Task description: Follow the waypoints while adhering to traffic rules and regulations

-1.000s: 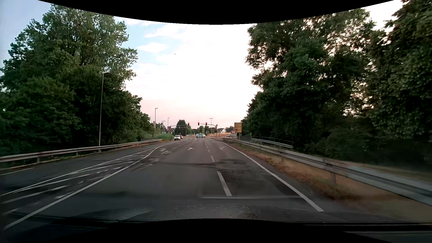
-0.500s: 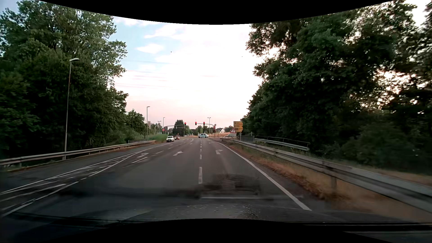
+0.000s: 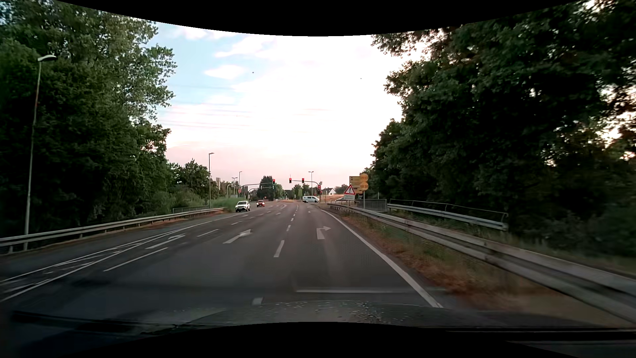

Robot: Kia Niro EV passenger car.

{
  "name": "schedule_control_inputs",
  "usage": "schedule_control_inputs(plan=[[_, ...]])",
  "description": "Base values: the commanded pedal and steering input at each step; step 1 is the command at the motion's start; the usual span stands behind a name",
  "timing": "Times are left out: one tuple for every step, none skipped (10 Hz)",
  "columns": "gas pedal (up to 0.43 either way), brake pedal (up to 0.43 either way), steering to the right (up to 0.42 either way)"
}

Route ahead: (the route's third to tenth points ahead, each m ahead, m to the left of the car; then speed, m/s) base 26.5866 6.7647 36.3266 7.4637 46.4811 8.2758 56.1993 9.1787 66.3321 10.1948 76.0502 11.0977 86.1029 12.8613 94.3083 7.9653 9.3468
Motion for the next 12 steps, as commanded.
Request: schedule_control_inputs(plan=[[0.0,0.0,-0.035],[0.0,0.0,-0.038],[0.0,0.0,-0.039],[0.0,0.0,-0.039],[0.0,0.0,-0.039],[0.0,0.0,-0.039],[0.0,0.0,-0.039],[0.0,0.0,-0.039],[0.0,0.0,-0.039],[0.0,0.0,-0.039],[0.0,0.0,-0.037],[0.0,0.0,-0.033]])
